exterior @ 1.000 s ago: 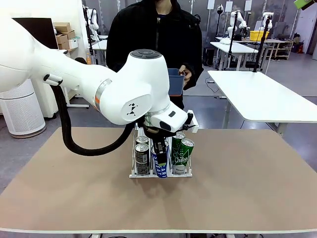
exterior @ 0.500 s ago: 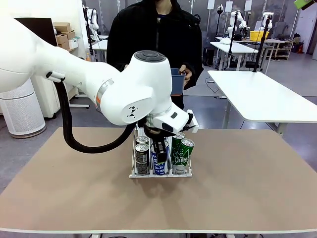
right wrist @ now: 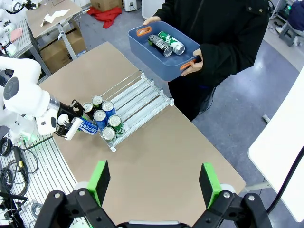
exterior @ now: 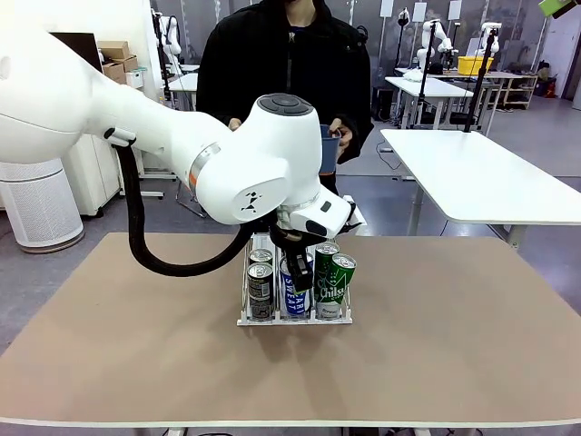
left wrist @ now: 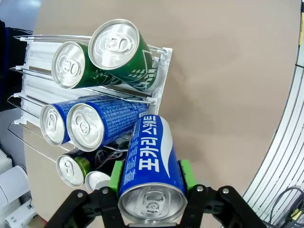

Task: Fill the beverage cans into the dispenser.
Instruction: Place the picked Ionic drink in the line of the Automatic Can Dispenser with the same cans, then pick up the Sprite handed by the human.

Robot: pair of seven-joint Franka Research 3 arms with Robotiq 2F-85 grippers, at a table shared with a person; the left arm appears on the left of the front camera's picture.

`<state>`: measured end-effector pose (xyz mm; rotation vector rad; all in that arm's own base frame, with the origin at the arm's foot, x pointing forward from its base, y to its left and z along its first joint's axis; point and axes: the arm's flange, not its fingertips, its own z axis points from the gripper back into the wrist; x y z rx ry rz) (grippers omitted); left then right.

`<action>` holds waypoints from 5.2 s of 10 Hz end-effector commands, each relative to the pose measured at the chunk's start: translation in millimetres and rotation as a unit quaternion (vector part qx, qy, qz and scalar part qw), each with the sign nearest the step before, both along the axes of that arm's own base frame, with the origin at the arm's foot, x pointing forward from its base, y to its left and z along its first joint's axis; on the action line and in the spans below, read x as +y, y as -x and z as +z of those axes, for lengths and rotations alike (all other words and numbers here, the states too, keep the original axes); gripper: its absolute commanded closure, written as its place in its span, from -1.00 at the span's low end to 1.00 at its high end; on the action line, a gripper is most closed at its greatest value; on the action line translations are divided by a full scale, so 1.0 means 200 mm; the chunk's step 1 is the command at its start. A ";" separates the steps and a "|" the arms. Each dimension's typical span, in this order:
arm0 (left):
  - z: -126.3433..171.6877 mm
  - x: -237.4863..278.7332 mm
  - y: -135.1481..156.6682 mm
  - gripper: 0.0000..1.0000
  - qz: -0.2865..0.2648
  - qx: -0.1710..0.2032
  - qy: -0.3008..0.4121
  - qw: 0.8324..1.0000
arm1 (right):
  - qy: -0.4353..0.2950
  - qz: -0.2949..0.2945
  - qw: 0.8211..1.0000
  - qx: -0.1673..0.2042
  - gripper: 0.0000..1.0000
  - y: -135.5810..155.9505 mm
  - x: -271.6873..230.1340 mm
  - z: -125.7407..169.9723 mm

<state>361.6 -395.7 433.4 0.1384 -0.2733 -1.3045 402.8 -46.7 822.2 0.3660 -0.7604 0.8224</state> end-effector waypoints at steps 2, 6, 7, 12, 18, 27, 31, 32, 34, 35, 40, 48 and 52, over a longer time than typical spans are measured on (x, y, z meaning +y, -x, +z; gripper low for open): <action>-0.01 -0.02 -0.11 -0.15 0.026 -0.034 0.000 0.999 | -0.001 0.001 1.000 0.001 -1.00 0.00 0.00 0.00; -0.04 -0.01 -0.20 -0.15 0.041 -0.043 0.023 0.998 | -0.001 0.001 1.000 0.001 -1.00 0.00 0.00 0.00; -0.04 -0.01 -0.22 -0.15 0.040 -0.043 0.028 0.998 | -0.001 0.001 1.000 0.001 -1.00 0.00 0.00 0.00; -0.06 -0.01 -0.30 -0.15 0.048 -0.051 0.040 0.997 | -0.001 0.001 1.000 0.001 -1.00 0.00 0.00 0.00; -0.19 -0.02 -0.35 -0.15 0.034 0.012 0.030 0.999 | -0.001 0.001 1.000 0.001 -1.00 0.00 0.00 0.00; -0.22 -0.05 -0.31 -0.54 0.043 0.024 0.021 0.999 | -0.001 0.001 1.000 0.001 -1.00 0.00 0.00 0.00; -0.03 -0.01 -0.22 -1.00 0.069 -0.012 0.022 0.997 | -0.001 0.001 1.000 0.001 -1.00 0.00 0.00 0.00; 0.00 -0.01 -0.20 -1.00 0.074 -0.015 0.026 0.997 | -0.001 0.001 1.000 0.001 -1.00 0.00 0.00 0.00; 0.04 -0.01 -0.17 -1.00 0.090 -0.019 0.037 0.995 | -0.001 0.001 1.000 0.001 -1.00 0.00 0.00 0.00; 0.07 -0.01 -0.14 -1.00 0.096 -0.030 0.042 0.994 | -0.001 0.001 1.000 0.001 -1.00 0.00 0.00 0.00; 0.13 -0.03 -0.15 -1.00 0.091 -0.026 0.046 0.994 | -0.001 0.001 1.000 0.001 -1.00 0.00 0.00 0.00; 0.13 -0.03 -0.15 -1.00 0.091 -0.026 0.046 0.994 | -0.001 0.001 1.000 0.001 -1.00 0.00 0.00 0.00; 0.14 -0.01 -0.11 -1.00 0.103 -0.014 0.052 0.993 | -0.001 0.001 1.000 0.001 -1.00 0.00 0.00 0.00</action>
